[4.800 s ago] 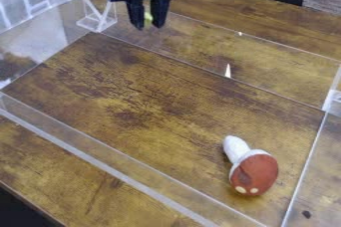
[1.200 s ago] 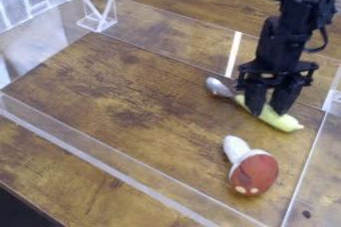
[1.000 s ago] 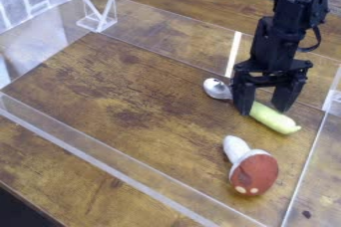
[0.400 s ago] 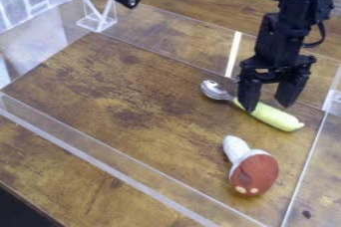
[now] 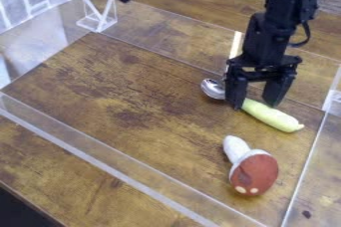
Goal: Move the green spoon to the right
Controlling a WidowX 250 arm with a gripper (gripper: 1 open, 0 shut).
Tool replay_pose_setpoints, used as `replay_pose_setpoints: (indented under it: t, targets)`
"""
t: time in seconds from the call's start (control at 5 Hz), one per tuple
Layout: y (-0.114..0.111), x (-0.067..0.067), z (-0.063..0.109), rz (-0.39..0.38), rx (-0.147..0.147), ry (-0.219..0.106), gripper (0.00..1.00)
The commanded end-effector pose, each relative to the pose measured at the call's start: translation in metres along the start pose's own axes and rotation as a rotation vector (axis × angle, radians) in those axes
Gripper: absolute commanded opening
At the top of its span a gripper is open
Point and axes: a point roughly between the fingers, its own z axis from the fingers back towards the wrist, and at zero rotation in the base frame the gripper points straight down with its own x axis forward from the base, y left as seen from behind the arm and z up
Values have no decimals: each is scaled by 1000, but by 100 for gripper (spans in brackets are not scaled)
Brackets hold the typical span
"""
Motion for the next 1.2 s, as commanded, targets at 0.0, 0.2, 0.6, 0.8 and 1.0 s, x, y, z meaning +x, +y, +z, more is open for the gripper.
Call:
replay_pose_setpoints:
  t: [0.0, 0.2, 0.6, 0.8, 1.0]
  targets:
    - [9, 12, 20, -25, -57, -39, 100]
    - [3, 11, 13, 84, -41, -29, 100]
    - [-5, 4, 4, 196, -15, -20, 100]
    - [-7, 0, 0, 214, 1, -21, 100]
    - [-14, -6, -2, 206, 16, -24, 0]
